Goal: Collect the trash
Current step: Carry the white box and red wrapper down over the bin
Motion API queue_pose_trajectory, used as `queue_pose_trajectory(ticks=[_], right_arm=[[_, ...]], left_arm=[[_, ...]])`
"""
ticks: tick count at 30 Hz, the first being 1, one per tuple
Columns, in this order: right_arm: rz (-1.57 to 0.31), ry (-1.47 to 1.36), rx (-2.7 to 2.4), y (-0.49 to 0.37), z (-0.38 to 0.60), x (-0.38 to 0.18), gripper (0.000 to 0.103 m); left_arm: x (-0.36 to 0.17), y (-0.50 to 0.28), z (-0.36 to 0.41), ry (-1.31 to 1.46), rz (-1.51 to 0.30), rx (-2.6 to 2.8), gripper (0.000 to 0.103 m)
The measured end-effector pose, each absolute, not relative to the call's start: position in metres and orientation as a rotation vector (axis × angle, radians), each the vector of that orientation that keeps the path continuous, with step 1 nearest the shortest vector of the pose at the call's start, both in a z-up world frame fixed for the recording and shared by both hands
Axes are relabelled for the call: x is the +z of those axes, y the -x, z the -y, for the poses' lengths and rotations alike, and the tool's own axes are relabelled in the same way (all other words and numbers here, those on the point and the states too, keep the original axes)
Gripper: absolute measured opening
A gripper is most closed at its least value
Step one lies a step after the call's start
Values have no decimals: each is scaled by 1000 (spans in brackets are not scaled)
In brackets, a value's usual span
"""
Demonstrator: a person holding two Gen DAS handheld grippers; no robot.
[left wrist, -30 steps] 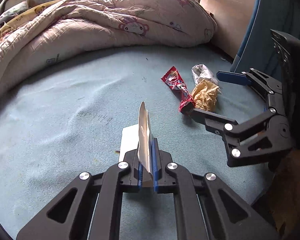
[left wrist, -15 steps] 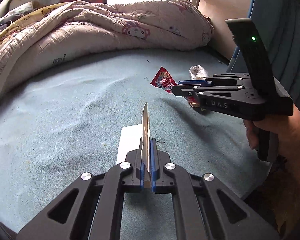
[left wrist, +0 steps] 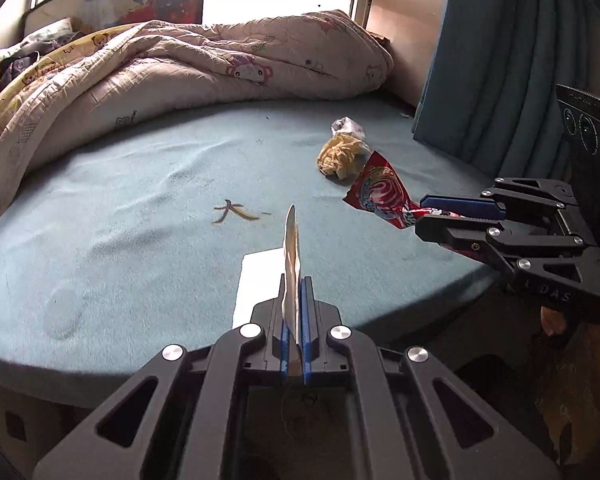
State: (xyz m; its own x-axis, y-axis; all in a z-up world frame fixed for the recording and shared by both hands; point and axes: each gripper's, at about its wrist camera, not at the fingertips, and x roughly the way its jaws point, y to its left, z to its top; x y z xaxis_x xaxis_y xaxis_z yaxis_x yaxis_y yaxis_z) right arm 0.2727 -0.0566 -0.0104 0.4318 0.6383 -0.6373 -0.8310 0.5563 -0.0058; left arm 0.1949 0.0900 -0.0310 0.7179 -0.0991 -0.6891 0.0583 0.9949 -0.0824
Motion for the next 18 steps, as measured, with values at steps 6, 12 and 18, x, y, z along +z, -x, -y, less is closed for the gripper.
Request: queue_pose_trajectory(ticks=[6, 12, 18], right_arm=[[-647, 366, 952, -208, 93, -38, 15], [-744, 347, 949, -167, 131, -94, 15], [-881, 345, 913, -150, 152, -172, 15]], left_arm=[[-57, -134, -54, 51, -776, -130, 3], [-109, -92, -20, 79, -829, -198, 3], [-178, -83, -1, 85, -916, -187, 3]])
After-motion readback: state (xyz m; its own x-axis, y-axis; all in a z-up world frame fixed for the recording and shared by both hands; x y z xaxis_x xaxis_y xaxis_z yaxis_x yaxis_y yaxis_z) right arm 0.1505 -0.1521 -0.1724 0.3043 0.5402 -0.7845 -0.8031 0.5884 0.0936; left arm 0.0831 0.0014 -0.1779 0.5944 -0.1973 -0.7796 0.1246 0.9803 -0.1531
